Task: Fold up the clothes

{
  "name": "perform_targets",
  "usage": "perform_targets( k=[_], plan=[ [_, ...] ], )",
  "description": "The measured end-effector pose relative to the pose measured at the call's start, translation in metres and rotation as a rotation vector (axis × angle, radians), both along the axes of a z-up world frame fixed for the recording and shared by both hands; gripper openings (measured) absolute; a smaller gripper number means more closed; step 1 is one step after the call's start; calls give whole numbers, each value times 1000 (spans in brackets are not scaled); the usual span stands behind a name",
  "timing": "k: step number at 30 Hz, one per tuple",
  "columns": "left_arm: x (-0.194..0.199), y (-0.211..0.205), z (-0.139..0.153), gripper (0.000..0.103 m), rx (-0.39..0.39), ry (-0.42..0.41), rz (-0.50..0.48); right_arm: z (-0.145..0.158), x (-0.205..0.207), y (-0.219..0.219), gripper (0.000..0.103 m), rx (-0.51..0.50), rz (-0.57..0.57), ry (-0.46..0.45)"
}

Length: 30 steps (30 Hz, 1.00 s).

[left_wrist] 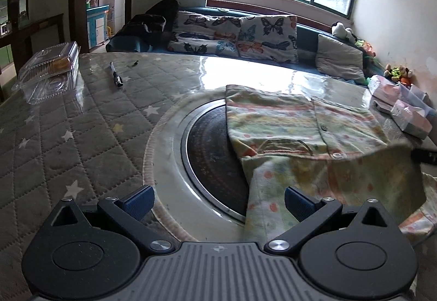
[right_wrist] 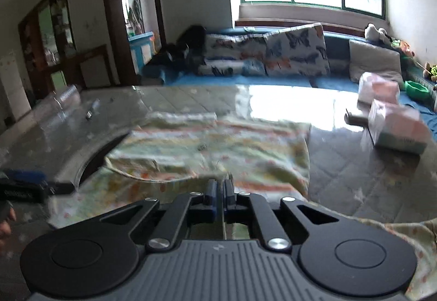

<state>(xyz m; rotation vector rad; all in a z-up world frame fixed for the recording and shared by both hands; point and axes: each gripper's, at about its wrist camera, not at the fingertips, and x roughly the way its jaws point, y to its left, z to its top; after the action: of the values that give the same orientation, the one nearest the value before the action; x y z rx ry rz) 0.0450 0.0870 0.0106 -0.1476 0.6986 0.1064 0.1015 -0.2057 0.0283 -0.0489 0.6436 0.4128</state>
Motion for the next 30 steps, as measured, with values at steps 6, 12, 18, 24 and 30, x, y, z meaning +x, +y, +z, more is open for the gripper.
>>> perform_targets(
  k=[6,12,18,24,30],
  plan=[
    [20,-4,-1,103,59,18,7,-14,0,-3,20,-6,13,33],
    [41,-12,-11,103,114,49,0,-27,-7,3,28,-7,83,68],
    [46,-15,-19,103,140,69,-7,-36,-15,3,27,-35,108,81],
    [42,-17,-16,103,141,65,-9,-30,-29,-2,36,-33,130,64],
    [40,-21,-20,103,150,88,-17,-32,-37,-11,47,-23,112,63]
  ],
)
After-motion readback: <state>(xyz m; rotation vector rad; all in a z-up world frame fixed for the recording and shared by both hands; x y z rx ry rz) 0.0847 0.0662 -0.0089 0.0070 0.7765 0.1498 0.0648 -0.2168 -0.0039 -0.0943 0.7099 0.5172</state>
